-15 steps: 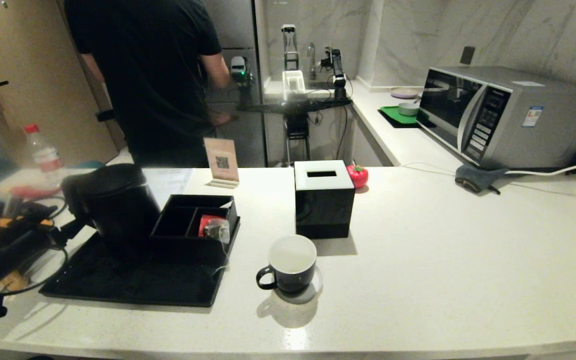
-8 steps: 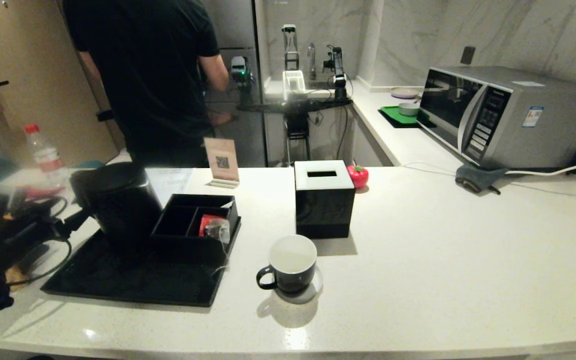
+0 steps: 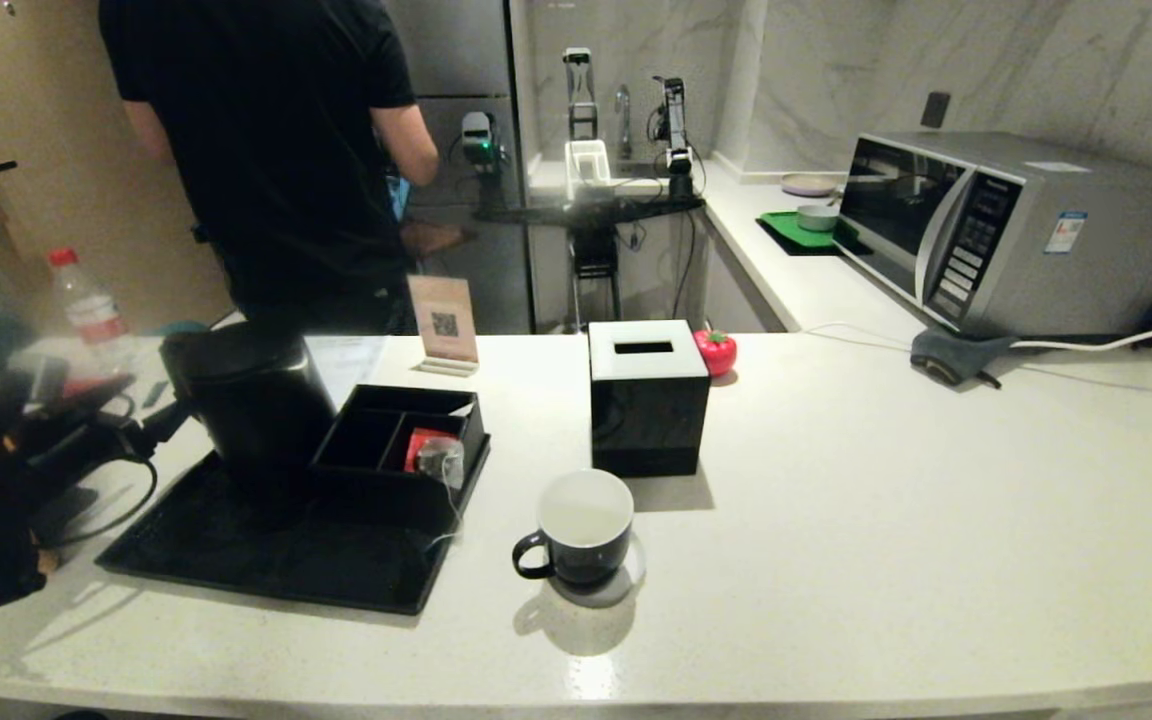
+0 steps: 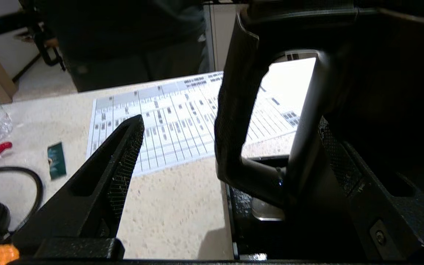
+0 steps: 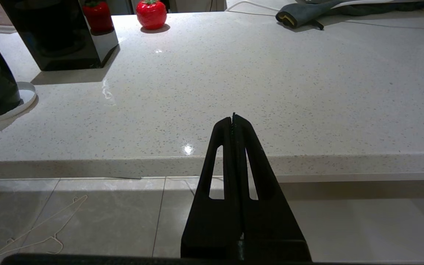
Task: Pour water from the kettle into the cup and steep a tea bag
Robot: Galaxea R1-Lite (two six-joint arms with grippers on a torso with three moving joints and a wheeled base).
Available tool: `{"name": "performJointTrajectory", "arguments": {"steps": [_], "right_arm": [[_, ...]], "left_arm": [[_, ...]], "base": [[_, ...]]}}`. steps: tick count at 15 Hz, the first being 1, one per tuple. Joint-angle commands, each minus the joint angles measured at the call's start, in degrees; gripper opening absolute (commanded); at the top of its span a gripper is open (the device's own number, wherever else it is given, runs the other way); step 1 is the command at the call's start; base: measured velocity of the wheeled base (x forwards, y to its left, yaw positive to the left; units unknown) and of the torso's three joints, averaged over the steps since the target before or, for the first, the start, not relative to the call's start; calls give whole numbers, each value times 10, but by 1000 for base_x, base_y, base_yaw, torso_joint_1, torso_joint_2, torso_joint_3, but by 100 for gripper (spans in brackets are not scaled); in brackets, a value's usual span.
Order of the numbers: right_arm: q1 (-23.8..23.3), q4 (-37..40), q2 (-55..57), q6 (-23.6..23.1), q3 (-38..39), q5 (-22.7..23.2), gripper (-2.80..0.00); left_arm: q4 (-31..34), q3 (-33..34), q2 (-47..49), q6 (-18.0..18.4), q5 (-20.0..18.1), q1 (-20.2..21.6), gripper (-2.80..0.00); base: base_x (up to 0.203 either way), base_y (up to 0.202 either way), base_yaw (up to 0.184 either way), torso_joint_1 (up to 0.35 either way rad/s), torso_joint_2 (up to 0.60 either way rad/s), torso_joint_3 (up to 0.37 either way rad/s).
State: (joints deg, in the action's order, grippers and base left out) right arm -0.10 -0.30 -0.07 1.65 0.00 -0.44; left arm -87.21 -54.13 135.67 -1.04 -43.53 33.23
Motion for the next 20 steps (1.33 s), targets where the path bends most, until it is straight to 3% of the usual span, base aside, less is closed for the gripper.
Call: {"name": "performJointTrajectory", "arguments": {"steps": [1,20], "right_arm": [[0,0,1,0,0,0,-280],[0,0,1,0,0,0,-280]], "left_arm": [[-12,-4,0,0,-2,-1,0],[-13,-8,-9,-6,-3,0,0]], "base": [[0,0,0,0,0,0],[0,0,0,0,0,0]]}}
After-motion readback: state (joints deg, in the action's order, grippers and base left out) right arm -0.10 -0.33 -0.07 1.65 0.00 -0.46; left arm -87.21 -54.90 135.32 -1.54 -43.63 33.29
